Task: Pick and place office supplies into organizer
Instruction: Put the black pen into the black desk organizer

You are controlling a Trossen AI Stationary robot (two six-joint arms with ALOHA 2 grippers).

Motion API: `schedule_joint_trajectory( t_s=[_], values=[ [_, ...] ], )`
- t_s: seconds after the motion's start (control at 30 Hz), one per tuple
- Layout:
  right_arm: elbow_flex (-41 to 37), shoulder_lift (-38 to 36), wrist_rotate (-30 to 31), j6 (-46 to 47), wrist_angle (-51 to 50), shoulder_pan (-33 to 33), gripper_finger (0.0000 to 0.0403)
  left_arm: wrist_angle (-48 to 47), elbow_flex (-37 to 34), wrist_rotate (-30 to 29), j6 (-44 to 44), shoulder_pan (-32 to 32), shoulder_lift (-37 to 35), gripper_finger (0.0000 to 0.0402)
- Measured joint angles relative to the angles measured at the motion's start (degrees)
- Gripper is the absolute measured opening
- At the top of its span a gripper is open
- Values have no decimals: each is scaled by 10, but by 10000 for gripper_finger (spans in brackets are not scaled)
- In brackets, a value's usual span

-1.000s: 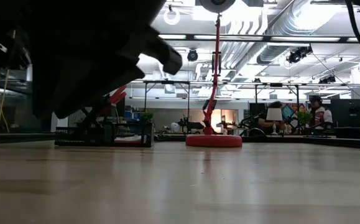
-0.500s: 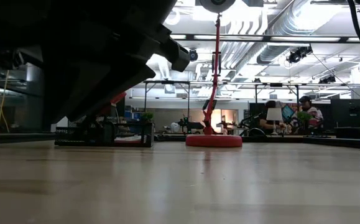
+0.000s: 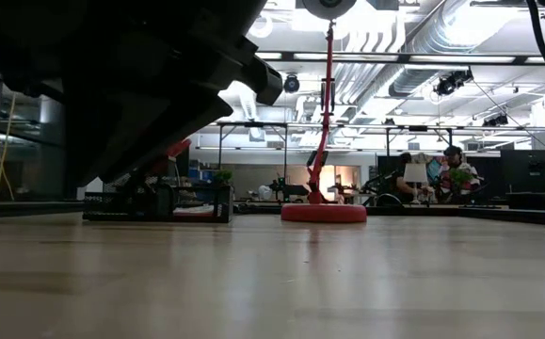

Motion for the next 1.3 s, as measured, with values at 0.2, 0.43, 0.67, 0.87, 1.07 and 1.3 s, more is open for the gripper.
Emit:
schedule_joint_trajectory(
  t_s=[0.2, 0.43, 0.67, 0.87, 1.07, 1.3],
  values=[
    [0, 0, -1, -18, 0, 1, 60, 2, 0, 0, 21, 74, 0, 3],
    [0, 0, 0, -43, 0, 1, 56, 1, 0, 5, 39, 154, 0, 4],
    [-6, -1, 1, -31, -1, 1, 48, -3, 0, 34, 35, 182, 0, 5],
    [-6, -1, 2, -27, 2, 2, 44, -4, 0, 34, 37, 181, 0, 5],
    [-6, -1, 5, -16, 2, 2, 47, -4, 0, 34, 17, 181, 0, 5],
    [-6, -1, 10, -15, 2, 2, 46, -70, 0, 43, -65, 181, 0, 5]
  ],
)
